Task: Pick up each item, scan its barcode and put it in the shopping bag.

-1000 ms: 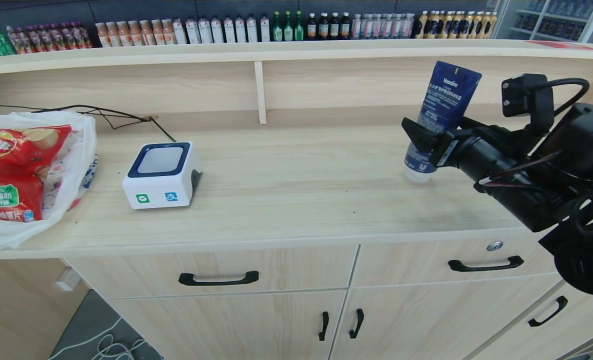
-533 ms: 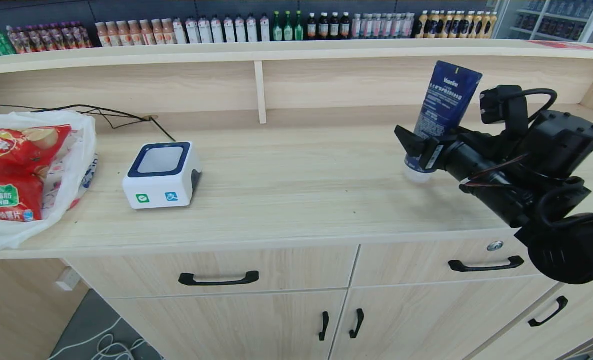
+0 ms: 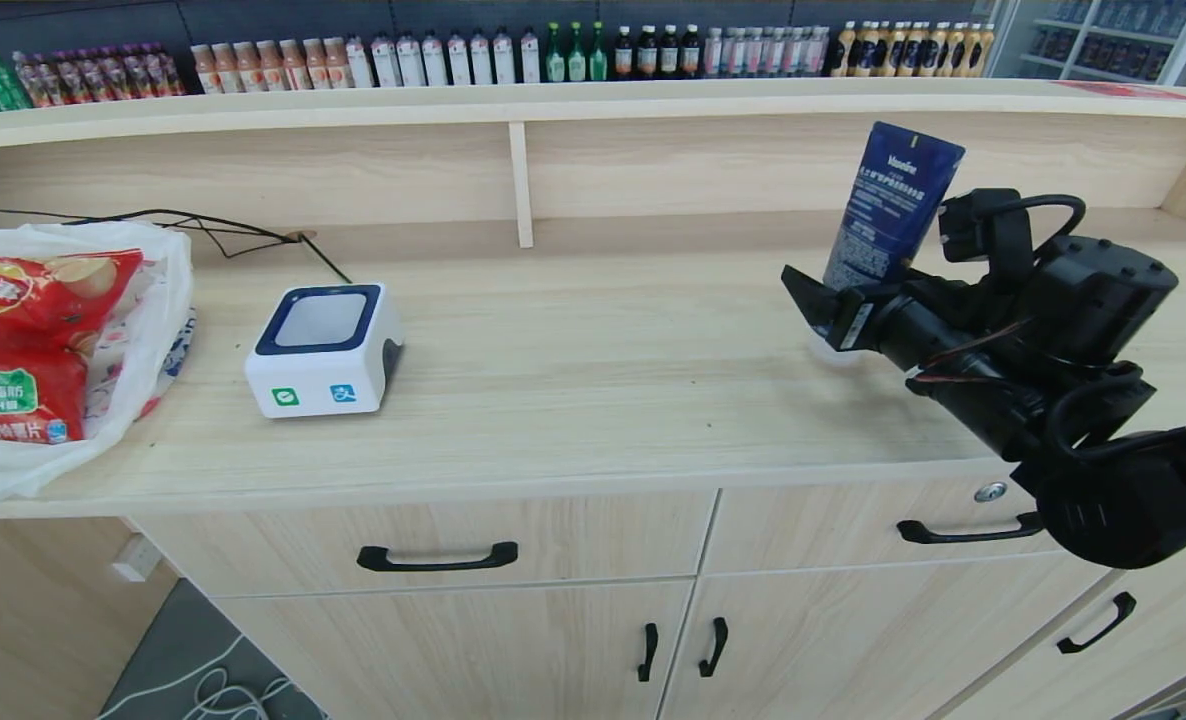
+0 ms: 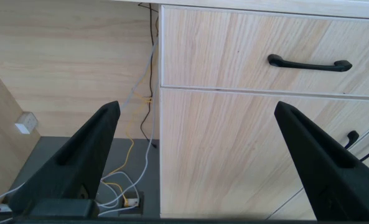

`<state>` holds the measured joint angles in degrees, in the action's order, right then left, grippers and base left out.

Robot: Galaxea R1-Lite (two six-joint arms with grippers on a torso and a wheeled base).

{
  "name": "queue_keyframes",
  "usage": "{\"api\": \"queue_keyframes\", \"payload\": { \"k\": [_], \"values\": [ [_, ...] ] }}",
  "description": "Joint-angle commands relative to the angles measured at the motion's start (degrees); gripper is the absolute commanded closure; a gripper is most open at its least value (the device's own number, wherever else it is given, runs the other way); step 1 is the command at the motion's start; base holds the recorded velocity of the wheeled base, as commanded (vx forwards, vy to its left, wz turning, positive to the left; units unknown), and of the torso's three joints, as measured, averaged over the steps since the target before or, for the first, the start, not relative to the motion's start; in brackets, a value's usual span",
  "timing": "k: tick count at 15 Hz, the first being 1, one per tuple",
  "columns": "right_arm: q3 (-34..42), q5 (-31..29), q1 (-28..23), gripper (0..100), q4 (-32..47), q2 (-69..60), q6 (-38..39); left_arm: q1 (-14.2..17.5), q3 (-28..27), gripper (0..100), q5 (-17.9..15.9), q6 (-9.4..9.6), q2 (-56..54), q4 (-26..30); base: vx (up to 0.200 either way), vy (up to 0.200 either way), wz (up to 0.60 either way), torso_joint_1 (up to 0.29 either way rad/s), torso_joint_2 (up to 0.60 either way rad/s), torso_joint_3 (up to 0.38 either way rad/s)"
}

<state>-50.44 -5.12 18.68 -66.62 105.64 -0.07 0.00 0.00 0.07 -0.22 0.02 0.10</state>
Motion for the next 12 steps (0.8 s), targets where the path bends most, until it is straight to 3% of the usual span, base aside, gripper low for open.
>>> {"api": "queue_keyframes", "payload": {
  "k": [1,12],
  "values": [
    [0.1,-0.1,0.0,100,0.0,0.2,0.0,0.0,0.0,0,0.0,-0.04,0.0,0.0,0.0,0.0,0.0,0.0,0.0,0.0],
    [0.0,-0.2,-0.3,100,-0.2,-1.1,0.2,0.0,0.0,0,0.0,-0.04,0.0,0.0,0.0,0.0,0.0,0.0,0.0,0.0]
  ]
}}
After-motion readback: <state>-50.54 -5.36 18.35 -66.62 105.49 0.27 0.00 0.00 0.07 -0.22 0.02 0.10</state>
